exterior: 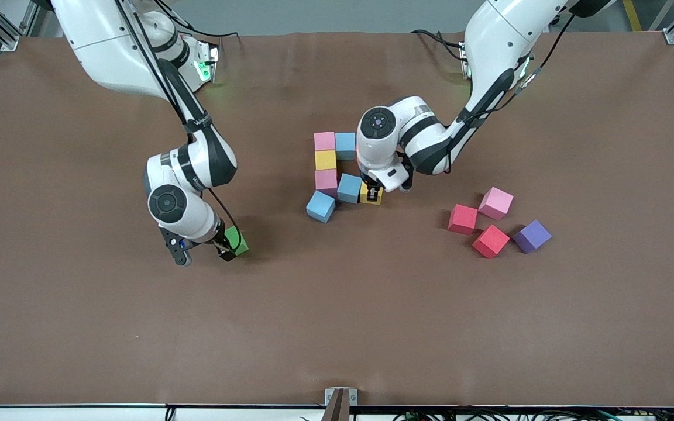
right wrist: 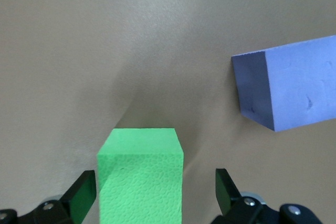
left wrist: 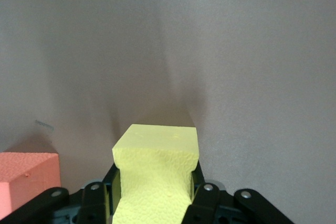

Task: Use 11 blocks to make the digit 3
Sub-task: 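Grasp the green block with the right gripper and lift it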

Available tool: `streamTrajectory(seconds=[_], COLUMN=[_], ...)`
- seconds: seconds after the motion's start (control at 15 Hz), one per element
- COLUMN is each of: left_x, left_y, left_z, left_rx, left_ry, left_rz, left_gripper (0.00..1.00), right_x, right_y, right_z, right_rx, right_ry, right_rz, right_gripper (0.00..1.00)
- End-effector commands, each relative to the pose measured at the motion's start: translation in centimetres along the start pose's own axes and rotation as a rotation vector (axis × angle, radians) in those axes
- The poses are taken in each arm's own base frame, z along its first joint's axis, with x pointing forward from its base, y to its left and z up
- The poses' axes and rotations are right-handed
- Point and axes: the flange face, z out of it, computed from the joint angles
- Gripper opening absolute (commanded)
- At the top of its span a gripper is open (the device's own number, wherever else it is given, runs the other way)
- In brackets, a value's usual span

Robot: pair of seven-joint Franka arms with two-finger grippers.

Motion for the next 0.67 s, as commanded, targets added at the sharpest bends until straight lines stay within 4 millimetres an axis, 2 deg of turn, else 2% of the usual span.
streamTrajectory(seconds=[0.0, 0.07, 0.13, 0.27, 0.33, 0.4, 0.6], left_x=[-0.3, -0.4, -0.4, -0.4, -0.5, -0.4, -0.2], left_y=[-1.5, -1.5, -1.4, -1.4, -1.4, -1.3, -0.9], left_z=[2.0, 2.0, 1.9, 2.1, 2.3, 2.2, 2.0], left_rx=[0.049, 0.05, 0.046, 0.042, 0.04, 0.037, 0.03], left_ry=[-0.003, -0.004, -0.007, -0.002, -0.007, -0.013, -0.016], left_rz=[-0.041, -0.054, -0.055, -0.027, 0.001, 0.038, 0.114], left_gripper=[0.27, 0.27, 0.27, 0.27, 0.27, 0.27, 0.27], right_x=[-0.7, -0.7, -0.9, -1.5, -1.7, -2.2, -5.8], right_y=[0.5, 0.4, 0.3, 0.1, -0.1, -0.2, -1.3], right_z=[0.3, 0.4, 0.7, 0.9, 0.8, 0.8, 0.0], right_rx=[0.021, 0.031, 0.034, 0.041, 0.046, 0.048, 0.064], right_ry=[0.002, 0.005, 0.006, 0.008, 0.009, 0.008, 0.013], right_rz=[0.007, 0.007, 0.003, -0.006, -0.003, -0.01, -0.098], right_gripper=[0.91, 0.82, 0.64, 0.14, 0.03, 0.01, 0.01])
